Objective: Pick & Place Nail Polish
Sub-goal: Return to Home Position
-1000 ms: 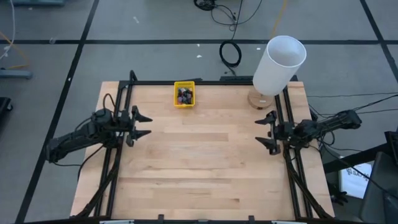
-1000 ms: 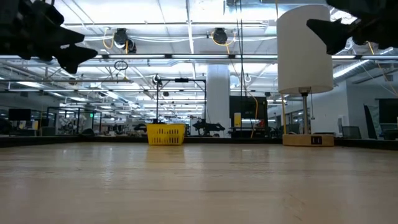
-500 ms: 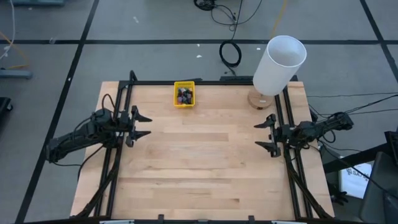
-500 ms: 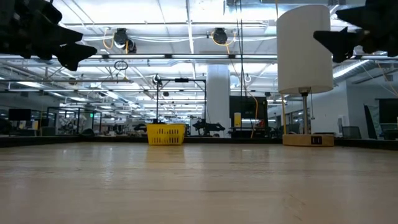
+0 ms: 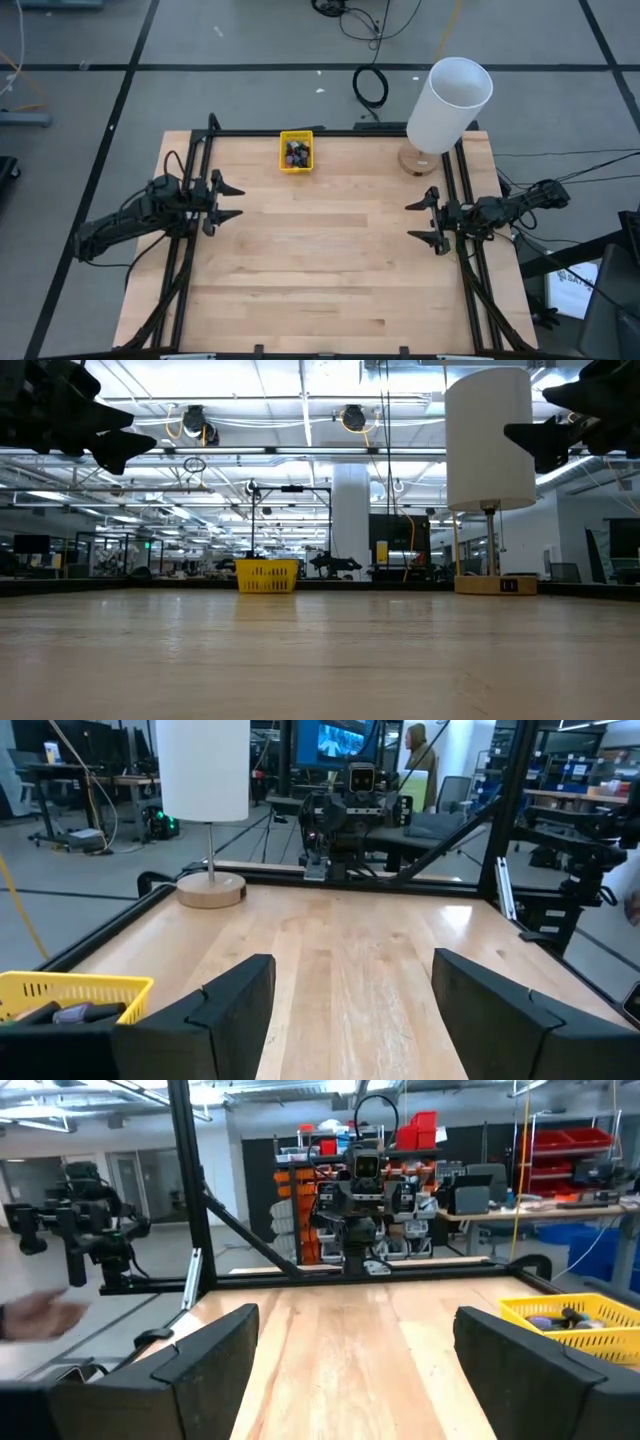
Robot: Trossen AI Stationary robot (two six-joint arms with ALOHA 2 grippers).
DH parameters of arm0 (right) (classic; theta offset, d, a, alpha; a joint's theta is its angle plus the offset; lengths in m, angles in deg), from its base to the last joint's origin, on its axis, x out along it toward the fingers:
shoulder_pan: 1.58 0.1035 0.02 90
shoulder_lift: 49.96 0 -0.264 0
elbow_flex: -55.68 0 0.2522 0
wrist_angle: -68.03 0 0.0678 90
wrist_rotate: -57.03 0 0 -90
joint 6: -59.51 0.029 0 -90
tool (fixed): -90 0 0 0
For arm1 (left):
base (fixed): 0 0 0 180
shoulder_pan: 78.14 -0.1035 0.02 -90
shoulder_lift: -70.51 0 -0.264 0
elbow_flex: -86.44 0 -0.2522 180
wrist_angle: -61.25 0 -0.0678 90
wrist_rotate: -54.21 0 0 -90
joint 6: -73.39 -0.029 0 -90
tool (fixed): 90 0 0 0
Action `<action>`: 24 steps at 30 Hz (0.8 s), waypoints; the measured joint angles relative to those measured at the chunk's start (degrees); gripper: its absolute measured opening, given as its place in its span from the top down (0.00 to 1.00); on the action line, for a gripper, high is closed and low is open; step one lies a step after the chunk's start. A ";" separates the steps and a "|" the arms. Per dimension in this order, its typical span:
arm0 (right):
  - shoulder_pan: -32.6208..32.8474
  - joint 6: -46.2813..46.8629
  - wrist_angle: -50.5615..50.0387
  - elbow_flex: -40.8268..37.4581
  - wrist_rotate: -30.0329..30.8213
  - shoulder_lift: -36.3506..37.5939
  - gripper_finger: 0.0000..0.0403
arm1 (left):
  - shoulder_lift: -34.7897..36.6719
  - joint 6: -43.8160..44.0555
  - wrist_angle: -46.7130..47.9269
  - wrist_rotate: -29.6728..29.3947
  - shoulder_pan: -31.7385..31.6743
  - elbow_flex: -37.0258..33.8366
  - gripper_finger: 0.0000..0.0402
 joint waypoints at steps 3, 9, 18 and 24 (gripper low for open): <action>0.00 0.23 -0.04 0.00 0.00 -0.05 0.21 | 0.00 -0.05 0.00 0.00 0.00 0.00 0.34; 0.00 -0.39 -0.04 -0.02 0.00 -0.05 0.21 | 0.00 0.01 0.00 0.00 0.00 0.00 0.34; 0.00 -0.47 -0.03 -0.02 -0.01 -0.05 0.21 | 0.00 0.01 0.00 0.00 0.00 0.00 0.34; 0.00 -0.47 -0.04 -0.02 -0.02 -0.05 0.21 | 0.00 0.01 0.00 0.00 0.00 0.00 0.34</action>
